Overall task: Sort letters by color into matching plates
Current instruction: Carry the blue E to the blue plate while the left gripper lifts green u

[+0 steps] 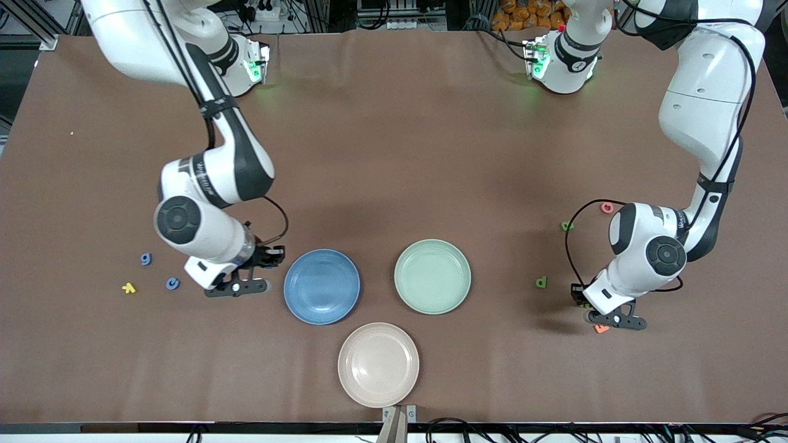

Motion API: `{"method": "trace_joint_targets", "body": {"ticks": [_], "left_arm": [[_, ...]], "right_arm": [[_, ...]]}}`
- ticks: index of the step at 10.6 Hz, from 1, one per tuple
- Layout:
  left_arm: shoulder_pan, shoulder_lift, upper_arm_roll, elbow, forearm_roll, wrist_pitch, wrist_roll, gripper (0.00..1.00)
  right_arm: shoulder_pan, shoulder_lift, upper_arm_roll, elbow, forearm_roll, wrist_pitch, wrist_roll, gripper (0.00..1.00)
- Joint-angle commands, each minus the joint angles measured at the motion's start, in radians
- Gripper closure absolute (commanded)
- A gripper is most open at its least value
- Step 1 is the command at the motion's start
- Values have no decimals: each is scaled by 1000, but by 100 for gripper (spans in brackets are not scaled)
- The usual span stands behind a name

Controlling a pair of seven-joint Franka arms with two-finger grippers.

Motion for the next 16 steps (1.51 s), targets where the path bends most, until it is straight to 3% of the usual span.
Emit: {"method": "trace_joint_targets", "body": {"ticks": [1,5,9,11,12,13,16], "left_arm": [[-7,7,4,5,-25,-1,16,100],[-9,-16,-1,8,-28,-8,4,100],[-70,-21,-25,8,-27,-40,-142,100],[-131,-54,-28,10,-28,-112,-258,100],[-159,-73,-34,10,-28,-125,-329,100],[-183,-76,-42,10,-28,-135,-395,100],[-225,-91,-74,11,-28,-140,-524,100]], "right_arm": [[54,105,-7,108,2,-7,108,78],[109,161,-7,119,2,88,190,78],[140,192,-7,119,-3,134,222,76],[140,197,-8,119,-9,135,220,68],[140,197,-8,119,-15,135,213,38],[138,197,-10,119,-36,135,211,0],[122,194,-11,119,-67,135,173,0]]}}
